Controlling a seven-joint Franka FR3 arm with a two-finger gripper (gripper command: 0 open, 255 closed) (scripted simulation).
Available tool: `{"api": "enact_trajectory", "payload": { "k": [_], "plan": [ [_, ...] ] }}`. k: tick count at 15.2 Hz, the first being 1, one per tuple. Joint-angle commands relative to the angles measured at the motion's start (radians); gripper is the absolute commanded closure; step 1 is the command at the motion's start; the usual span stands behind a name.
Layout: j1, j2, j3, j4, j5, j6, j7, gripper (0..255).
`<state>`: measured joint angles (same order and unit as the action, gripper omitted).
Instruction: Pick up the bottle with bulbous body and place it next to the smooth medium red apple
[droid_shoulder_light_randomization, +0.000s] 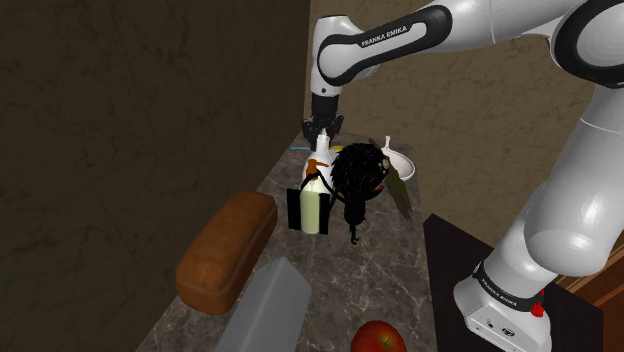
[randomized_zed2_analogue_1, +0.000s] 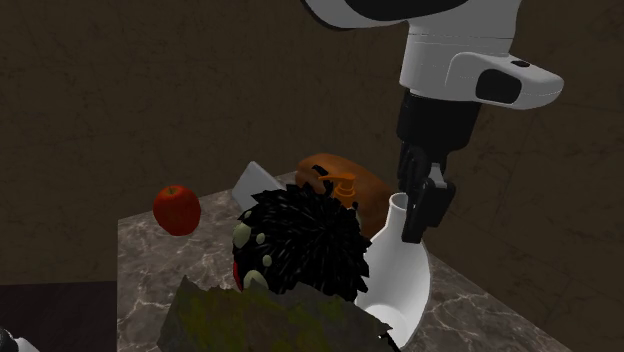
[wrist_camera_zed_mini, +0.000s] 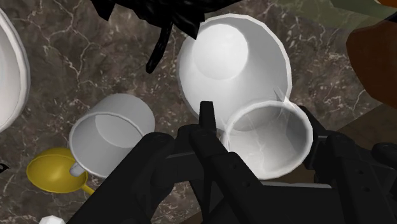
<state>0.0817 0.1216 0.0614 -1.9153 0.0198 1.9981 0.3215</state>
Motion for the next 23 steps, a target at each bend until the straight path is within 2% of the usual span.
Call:
{"api": "enact_trajectory", "payload": {
  "k": [1,23],
  "plan": [
    [0.000,0.000,0.000,-0.001,0.000,0.000,0.000,255],
    [-0.001,-0.041,0.000,0.245,0.001,-0.286,0.005,255]
  ]
}}
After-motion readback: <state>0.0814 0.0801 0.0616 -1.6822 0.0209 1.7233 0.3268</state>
